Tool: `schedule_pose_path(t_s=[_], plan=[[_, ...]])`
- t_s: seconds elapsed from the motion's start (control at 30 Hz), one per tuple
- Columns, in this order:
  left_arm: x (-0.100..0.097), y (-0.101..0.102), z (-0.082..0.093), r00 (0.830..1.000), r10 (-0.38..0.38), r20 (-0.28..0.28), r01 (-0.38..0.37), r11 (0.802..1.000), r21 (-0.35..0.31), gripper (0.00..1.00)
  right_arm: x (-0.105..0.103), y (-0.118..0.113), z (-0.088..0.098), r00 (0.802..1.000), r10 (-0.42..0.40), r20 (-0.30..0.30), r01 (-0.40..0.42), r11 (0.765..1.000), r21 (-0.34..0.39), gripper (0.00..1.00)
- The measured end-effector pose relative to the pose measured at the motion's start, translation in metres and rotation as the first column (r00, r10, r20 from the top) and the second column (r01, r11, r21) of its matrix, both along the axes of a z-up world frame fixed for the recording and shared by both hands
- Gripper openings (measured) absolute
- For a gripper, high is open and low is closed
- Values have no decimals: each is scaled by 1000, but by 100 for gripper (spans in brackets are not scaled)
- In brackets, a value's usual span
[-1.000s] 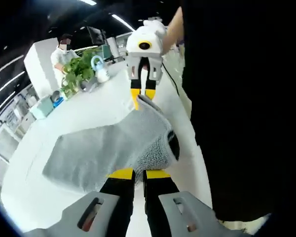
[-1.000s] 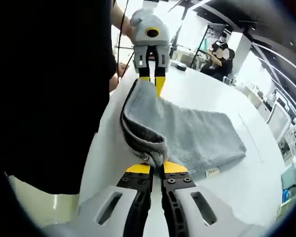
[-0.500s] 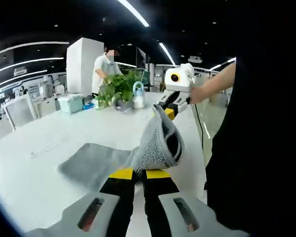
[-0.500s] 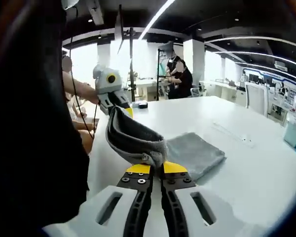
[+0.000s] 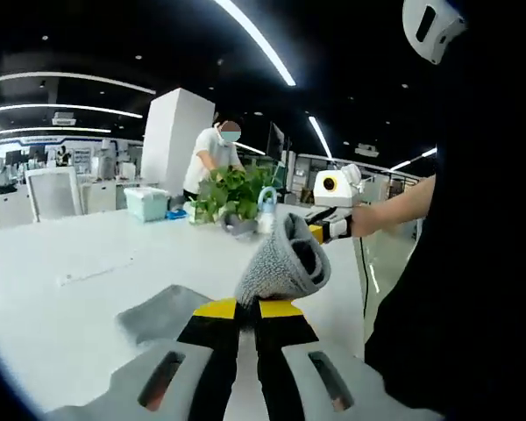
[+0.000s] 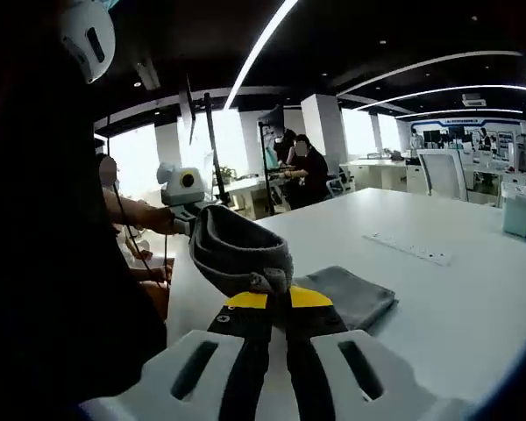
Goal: Fold the towel on the table until its edges align and the towel forms a compact rectangular stack.
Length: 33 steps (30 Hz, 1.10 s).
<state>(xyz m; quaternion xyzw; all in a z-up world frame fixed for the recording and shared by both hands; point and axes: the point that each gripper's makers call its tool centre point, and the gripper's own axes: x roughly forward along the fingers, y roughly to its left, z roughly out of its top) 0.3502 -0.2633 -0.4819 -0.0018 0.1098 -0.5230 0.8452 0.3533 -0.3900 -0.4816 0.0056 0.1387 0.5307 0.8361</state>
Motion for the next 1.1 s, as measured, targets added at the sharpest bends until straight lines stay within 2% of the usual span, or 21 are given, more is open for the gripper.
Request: schedule_pose_path(t_s=[0.07, 0.33, 0.4, 0.5, 0.63, 0.73, 0.87, 1.0, 1.1], plan=[[-2, 1, 3, 1000, -2, -8, 2, 1000, -6, 6, -3, 2, 3, 1000, 13, 0, -13, 1000, 0, 2], [-13, 3, 19, 999, 8, -37, -11, 997, -72, 6, -11, 4, 19, 1000, 15, -26, -13, 997, 77, 2], [-22, 2, 20, 997, -30, -72, 24, 996, -87, 6, -12, 4, 21, 1000, 19, -22, -17, 997, 76, 2], [-23, 5, 17, 997, -31, -75, 26, 998, -59, 6, -14, 6, 19, 1000, 19, -22, -17, 997, 70, 2], [-28, 8, 21, 994, -51, -93, 45, 996, -75, 6, -18, 10, 20, 998, 26, -50, -21, 994, 103, 2], [-31, 9, 22, 992, -73, -107, 64, 994, -85, 6, -20, 12, 23, 999, 33, -29, -30, 995, 98, 2], [-32, 10, 24, 989, -85, -125, 73, 993, -94, 6, -18, 14, 25, 999, 15, -30, -12, 995, 103, 2], [-34, 13, 31, 983, -95, -158, 73, 988, -139, 6, -22, 13, 31, 999, 19, -50, -12, 991, 137, 2], [-37, 13, 32, 982, -94, -166, 72, 988, -135, 6, -26, 14, 32, 997, 25, -69, -14, 989, 144, 2]])
